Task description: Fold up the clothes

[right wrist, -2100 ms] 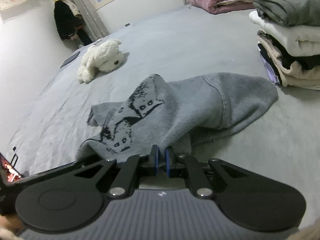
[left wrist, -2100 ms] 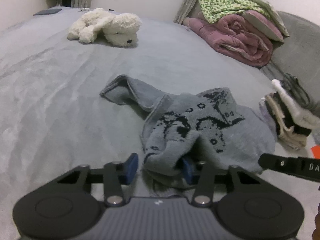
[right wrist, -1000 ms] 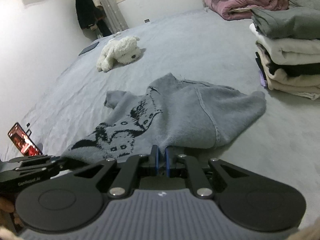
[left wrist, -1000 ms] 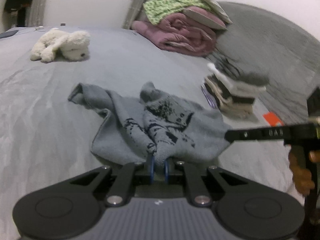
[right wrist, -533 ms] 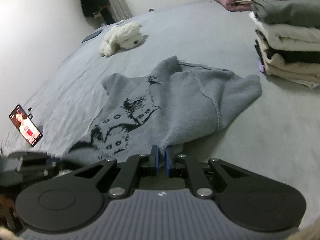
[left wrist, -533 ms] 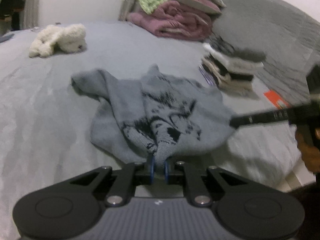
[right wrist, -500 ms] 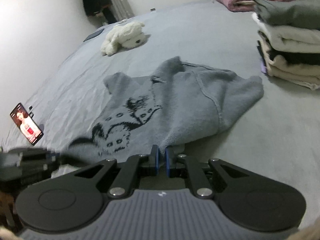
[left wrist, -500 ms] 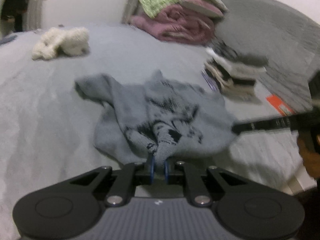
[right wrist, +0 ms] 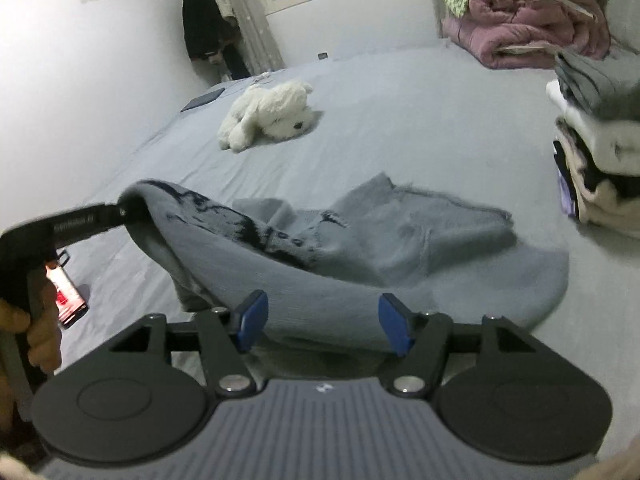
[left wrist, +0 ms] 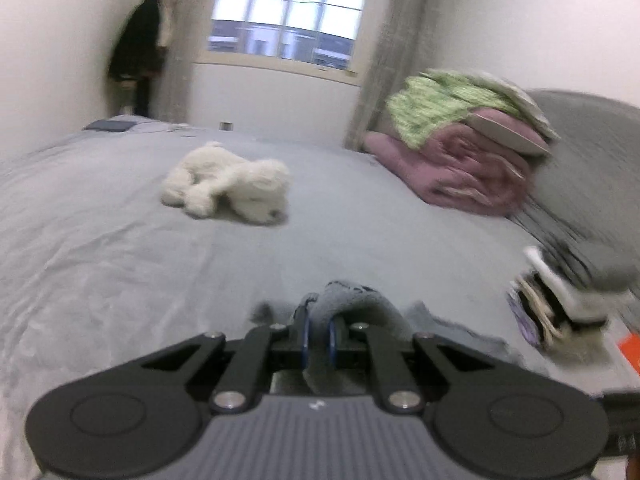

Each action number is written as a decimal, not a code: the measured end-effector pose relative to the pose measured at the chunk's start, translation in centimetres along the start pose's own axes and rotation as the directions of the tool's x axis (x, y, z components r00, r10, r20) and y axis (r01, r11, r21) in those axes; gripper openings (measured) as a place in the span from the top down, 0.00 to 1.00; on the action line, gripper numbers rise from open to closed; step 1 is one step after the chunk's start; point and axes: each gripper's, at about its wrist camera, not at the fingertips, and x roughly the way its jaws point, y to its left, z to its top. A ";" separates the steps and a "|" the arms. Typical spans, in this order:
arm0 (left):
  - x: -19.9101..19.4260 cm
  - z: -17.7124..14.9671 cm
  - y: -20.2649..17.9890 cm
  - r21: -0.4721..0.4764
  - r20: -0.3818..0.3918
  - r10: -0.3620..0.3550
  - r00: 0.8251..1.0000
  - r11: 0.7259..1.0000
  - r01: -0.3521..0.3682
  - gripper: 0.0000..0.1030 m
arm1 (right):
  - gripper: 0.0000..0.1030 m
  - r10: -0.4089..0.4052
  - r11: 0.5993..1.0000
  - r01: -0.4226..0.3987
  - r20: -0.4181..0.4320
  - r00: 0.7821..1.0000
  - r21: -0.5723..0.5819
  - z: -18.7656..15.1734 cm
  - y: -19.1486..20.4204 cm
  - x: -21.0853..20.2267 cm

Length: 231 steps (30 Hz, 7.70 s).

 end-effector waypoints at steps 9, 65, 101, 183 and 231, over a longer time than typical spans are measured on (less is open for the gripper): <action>3.5 4.7 1.5 -0.041 0.024 0.084 0.996 0.996 -0.083 0.92 | 0.35 -0.054 0.997 0.054 -0.008 0.999 0.061 0.3 -3.0 2.8; 7.3 -0.8 1.1 -0.012 -0.267 0.187 0.946 0.980 -0.197 0.35 | 0.33 -0.019 0.999 0.021 -0.059 0.998 0.025 0.3 -2.8 3.6; 3.6 -5.7 5.4 -0.320 -0.294 -0.212 0.932 0.941 0.113 0.36 | 0.93 0.138 0.983 -0.160 -0.217 0.966 -0.087 -1.7 5.2 6.4; -0.1 -1.7 7.8 -0.159 -0.148 0.175 0.973 0.967 -0.198 0.95 | 0.87 0.102 0.992 -0.094 0.094 0.990 -0.088 -0.3 -0.1 -2.7; 3.2 -1.9 8.8 -0.186 -0.204 0.210 0.956 0.951 -0.249 0.55 | 0.44 0.342 0.931 -0.337 -0.016 0.939 0.144 1.2 0.1 4.8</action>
